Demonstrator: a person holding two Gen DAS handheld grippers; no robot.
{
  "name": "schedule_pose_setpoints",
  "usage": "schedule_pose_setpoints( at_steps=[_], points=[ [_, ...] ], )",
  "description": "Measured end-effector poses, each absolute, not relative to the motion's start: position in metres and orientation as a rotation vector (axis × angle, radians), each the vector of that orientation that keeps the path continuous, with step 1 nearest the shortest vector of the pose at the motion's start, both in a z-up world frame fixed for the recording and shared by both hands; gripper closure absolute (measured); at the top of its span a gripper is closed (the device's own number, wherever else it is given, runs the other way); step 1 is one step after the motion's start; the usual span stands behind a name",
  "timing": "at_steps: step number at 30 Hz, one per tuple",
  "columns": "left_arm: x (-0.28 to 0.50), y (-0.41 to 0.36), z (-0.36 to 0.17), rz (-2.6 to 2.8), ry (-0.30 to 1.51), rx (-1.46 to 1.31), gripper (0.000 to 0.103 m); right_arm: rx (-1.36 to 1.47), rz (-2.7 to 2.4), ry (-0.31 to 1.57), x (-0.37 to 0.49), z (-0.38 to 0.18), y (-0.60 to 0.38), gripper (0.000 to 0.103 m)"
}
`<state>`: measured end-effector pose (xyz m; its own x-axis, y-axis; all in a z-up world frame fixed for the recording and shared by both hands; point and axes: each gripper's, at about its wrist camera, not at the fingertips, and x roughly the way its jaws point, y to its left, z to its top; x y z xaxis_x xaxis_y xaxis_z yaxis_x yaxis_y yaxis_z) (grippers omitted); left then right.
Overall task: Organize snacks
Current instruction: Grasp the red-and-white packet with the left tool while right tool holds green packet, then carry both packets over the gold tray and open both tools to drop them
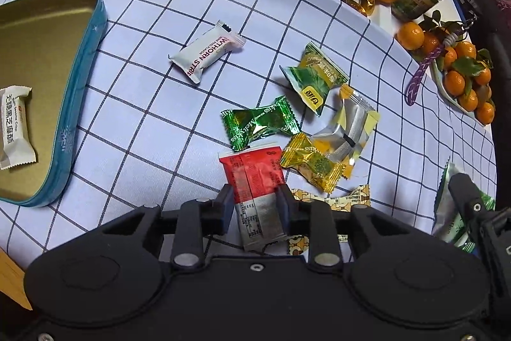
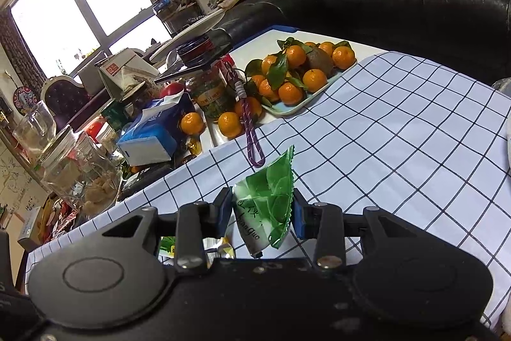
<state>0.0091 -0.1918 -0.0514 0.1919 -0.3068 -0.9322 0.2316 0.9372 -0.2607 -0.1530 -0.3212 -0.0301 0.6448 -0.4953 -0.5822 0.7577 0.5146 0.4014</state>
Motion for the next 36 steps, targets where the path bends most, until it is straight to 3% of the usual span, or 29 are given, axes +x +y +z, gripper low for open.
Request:
schedule_pose_setpoints(
  at_steps=[11,16,21,23,24,27,36],
  points=[
    [0.017,-0.191,-0.057,-0.37,1.374,-0.206,0.061,0.696,-0.809,0.417,-0.162,-0.034,-0.332,0.063],
    [0.012,-0.204,-0.055,-0.381,1.344,-0.146,0.048,0.716,-0.835,0.408,-0.169,-0.037,-0.341,0.063],
    [0.006,-0.22,-0.054,-0.396,1.321,-0.043,0.044,0.729,-0.853,0.403,-0.175,-0.039,-0.345,0.063],
    [0.003,-0.227,-0.054,-0.405,1.312,0.025,0.045,0.729,-0.856,0.403,-0.176,-0.038,-0.346,0.063],
    [0.002,-0.229,-0.053,-0.406,1.295,0.056,0.055,0.73,-0.856,0.402,-0.176,-0.038,-0.345,0.063],
    [0.0,-0.227,-0.052,-0.425,1.265,0.084,0.061,0.733,-0.857,0.4,-0.175,-0.037,-0.344,0.063],
    [0.006,-0.193,-0.018,-0.403,1.201,0.02,0.062,0.715,-0.853,0.367,-0.174,-0.015,-0.336,0.063]
  ],
)
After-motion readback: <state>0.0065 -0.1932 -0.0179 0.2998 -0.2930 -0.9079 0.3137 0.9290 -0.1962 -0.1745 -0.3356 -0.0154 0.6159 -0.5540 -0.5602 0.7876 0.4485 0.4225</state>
